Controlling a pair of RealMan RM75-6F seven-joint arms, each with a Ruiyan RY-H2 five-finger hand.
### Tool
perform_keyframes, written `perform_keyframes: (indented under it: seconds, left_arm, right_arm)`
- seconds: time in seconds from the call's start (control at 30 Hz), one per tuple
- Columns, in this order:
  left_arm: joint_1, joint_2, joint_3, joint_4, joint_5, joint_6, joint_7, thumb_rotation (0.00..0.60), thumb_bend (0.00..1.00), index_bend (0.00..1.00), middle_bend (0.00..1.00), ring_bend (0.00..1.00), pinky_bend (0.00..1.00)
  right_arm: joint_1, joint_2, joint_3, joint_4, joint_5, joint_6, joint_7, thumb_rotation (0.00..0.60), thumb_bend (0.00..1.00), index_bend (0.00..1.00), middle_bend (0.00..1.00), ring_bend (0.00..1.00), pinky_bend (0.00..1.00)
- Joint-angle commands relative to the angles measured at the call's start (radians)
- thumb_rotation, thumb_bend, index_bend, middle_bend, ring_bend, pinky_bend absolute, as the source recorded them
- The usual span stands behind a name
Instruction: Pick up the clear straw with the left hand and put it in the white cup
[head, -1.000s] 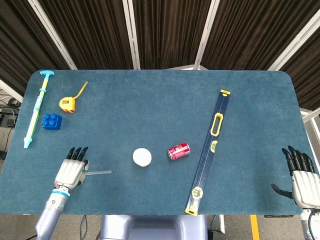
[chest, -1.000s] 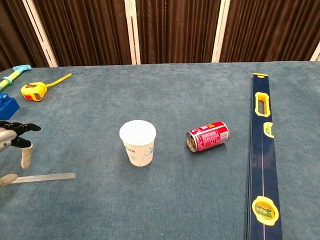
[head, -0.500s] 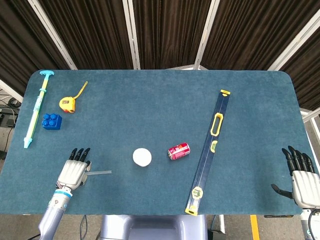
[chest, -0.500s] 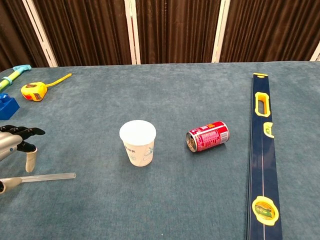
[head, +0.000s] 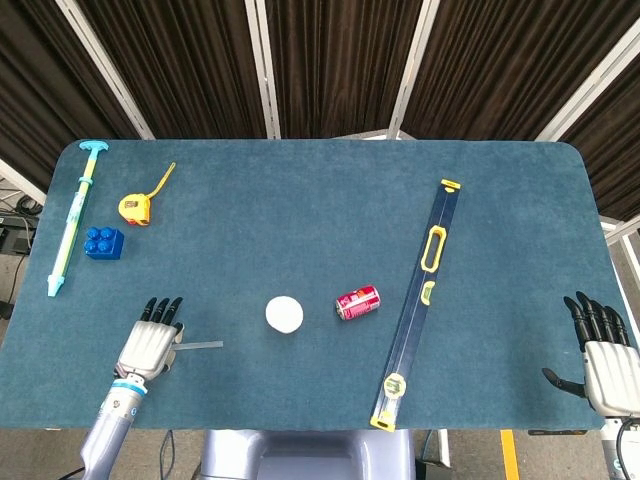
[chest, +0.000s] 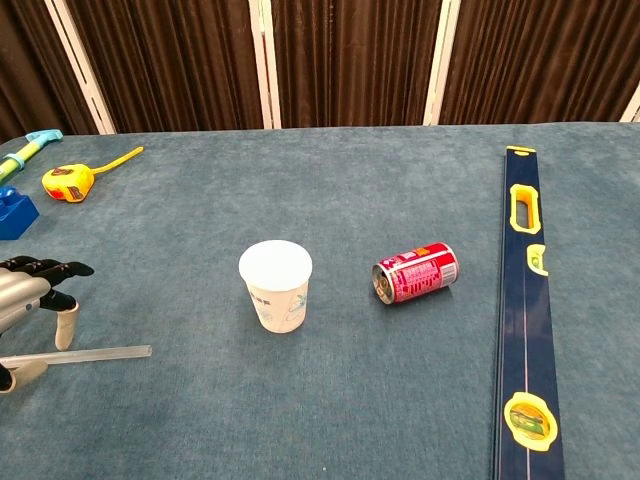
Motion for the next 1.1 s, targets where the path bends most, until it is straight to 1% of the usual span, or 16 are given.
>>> perform_keyframes:
  seconds: [0.03, 0.37, 0.7, 0.9, 1.1]
  left_arm:
    - [0.0, -0.003, 0.001, 0.004, 0.001, 0.0, -0.001, 0.6, 0.4, 0.47, 0.0, 0.0, 0.0]
    - [-0.002, -0.017, 0.01, 0.028, 0.011, -0.006, -0.006, 0.6, 0.4, 0.47, 0.0, 0.0, 0.0]
    - [0.001, -0.023, 0.014, 0.035, 0.016, 0.0, -0.007, 0.6, 0.4, 0.54, 0.0, 0.0, 0.0]
    - [0.003, -0.02, 0.013, 0.03, 0.022, 0.005, -0.012, 0.6, 0.4, 0.54, 0.0, 0.0, 0.0]
    - [0.002, -0.006, -0.001, -0.004, 0.03, 0.019, -0.027, 0.6, 0.4, 0.54, 0.0, 0.0, 0.0]
  right_arm:
    - [0.0, 0.0, 0.0, 0.0, 0.0, 0.0, 0.0, 0.6, 0.08, 0.0, 0.0, 0.0, 0.0]
    - [0.0, -0.001, 0.0, 0.001, -0.001, 0.001, 0.001, 0.6, 0.08, 0.0, 0.0, 0.0, 0.0]
    - [0.0, 0.0, -0.001, 0.001, -0.001, 0.0, 0.003, 0.6, 0.08, 0.0, 0.0, 0.0, 0.0]
    - [0.0, 0.001, -0.001, 0.001, -0.002, 0.0, 0.003, 0.6, 0.09, 0.0, 0.0, 0.0, 0.0]
    - [0.0, 0.001, -0.001, 0.001, -0.001, 0.0, 0.004, 0.6, 0.08, 0.0, 0.0, 0.0, 0.0]
